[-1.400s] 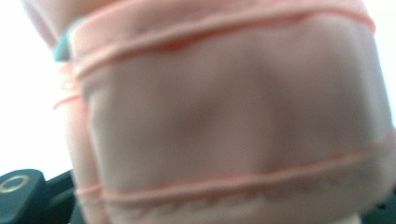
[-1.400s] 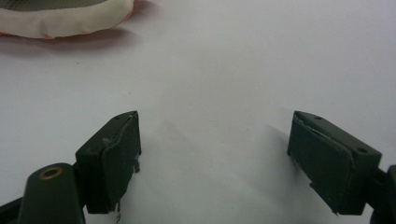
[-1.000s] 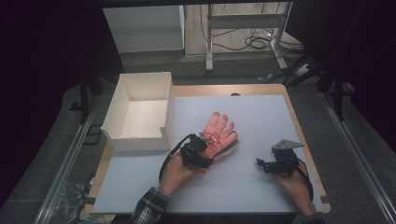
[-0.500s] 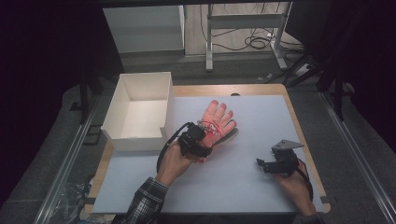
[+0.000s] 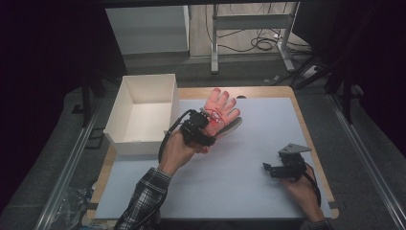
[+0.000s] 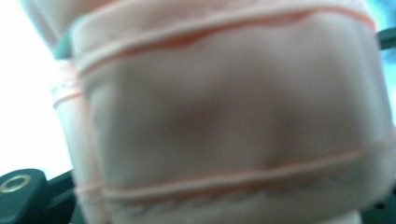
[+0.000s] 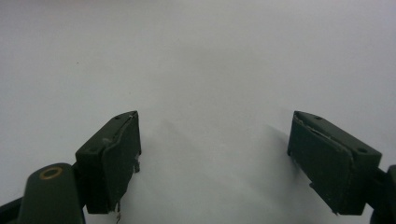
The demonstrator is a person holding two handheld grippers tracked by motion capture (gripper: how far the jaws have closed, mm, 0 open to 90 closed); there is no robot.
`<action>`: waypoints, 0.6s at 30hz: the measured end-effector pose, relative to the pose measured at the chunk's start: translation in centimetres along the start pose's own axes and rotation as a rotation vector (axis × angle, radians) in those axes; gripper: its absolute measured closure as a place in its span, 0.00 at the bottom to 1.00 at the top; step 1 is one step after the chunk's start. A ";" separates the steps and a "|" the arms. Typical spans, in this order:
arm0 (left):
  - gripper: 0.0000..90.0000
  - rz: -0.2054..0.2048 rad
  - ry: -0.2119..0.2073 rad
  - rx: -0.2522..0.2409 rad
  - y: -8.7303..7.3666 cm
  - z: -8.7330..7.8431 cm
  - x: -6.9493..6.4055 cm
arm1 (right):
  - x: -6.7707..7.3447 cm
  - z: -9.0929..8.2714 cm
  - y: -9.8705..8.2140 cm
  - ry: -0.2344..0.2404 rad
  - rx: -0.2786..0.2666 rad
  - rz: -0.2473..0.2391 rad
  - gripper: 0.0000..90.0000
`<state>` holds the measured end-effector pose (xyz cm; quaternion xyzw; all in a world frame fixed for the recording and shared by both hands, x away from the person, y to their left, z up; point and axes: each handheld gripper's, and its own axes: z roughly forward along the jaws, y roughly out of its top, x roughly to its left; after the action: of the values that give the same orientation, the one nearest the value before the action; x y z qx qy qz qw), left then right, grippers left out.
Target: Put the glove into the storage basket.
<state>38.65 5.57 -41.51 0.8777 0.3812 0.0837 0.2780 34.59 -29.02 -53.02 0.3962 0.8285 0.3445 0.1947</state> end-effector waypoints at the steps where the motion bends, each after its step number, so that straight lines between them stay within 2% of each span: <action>1: 0.52 -0.004 0.000 -0.002 0.2 -0.3 0.2 | 0.0 0.0 0.0 0.000 0.000 0.001 0.20; 10: 0.52 -0.028 0.022 -0.020 1.2 -2.3 1.5 | 0.0 0.0 0.0 0.000 0.000 0.000 0.19; 18: 0.52 -0.066 0.064 -0.037 2.0 -4.5 3.4 | 0.0 0.0 0.0 -0.002 -0.002 -0.003 0.19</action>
<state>40.65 8.79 -36.93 0.8561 0.4172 0.1095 0.2847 34.60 -29.02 -53.03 0.3950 0.8286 0.3447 0.1963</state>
